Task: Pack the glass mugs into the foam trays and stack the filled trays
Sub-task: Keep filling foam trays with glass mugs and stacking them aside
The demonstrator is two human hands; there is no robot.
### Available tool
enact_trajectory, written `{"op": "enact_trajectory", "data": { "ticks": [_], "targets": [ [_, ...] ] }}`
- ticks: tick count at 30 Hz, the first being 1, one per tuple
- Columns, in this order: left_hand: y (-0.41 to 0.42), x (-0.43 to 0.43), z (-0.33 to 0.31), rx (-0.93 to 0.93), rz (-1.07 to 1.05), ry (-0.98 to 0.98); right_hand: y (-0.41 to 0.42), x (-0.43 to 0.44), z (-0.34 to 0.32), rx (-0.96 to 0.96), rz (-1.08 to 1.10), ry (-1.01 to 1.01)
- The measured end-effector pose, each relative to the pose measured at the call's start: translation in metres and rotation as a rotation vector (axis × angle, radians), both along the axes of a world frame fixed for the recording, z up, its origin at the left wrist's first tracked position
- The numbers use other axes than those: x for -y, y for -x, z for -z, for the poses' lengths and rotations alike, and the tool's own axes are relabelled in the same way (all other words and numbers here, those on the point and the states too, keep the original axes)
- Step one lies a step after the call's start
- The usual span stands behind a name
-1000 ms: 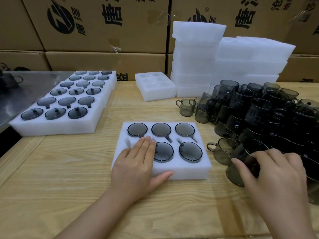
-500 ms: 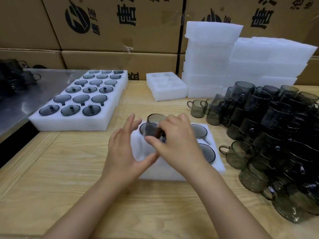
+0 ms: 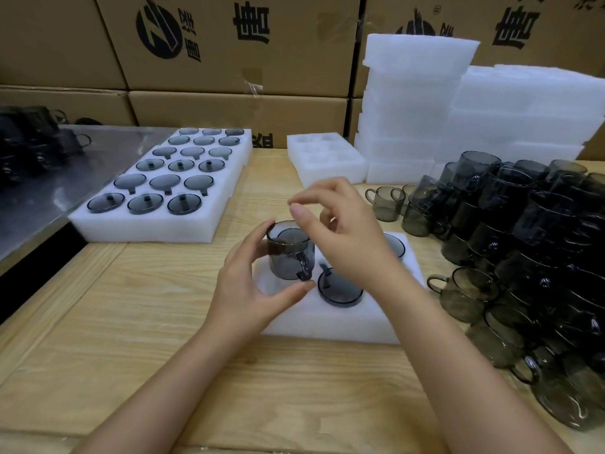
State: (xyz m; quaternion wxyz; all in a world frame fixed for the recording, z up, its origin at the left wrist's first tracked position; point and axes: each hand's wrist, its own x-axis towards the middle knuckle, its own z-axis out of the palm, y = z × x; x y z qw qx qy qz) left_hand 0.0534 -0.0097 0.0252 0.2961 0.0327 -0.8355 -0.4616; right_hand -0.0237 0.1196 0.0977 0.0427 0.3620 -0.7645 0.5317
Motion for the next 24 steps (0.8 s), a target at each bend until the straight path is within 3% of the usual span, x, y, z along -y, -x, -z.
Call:
{"op": "enact_trajectory", "data": {
  "ticks": [4, 8, 17, 24],
  "targets": [
    [-0.002, -0.002, 0.000, -0.027, 0.008, -0.014, 0.014, -0.010, -0.002, 0.230, -0.338, -0.250],
    [-0.003, 0.000, -0.002, -0.017, 0.083, 0.009, 0.017, -0.012, 0.001, 0.277, -0.382, -0.265],
    [0.002, 0.004, 0.003, -0.154, 0.101, -0.079, 0.015, -0.008, -0.001, 0.025, -0.051, -0.399],
    [0.008, 0.009, 0.001, -0.178, 0.126, -0.276, 0.009, -0.017, -0.009, 0.010, -0.336, -0.516]
  ]
}}
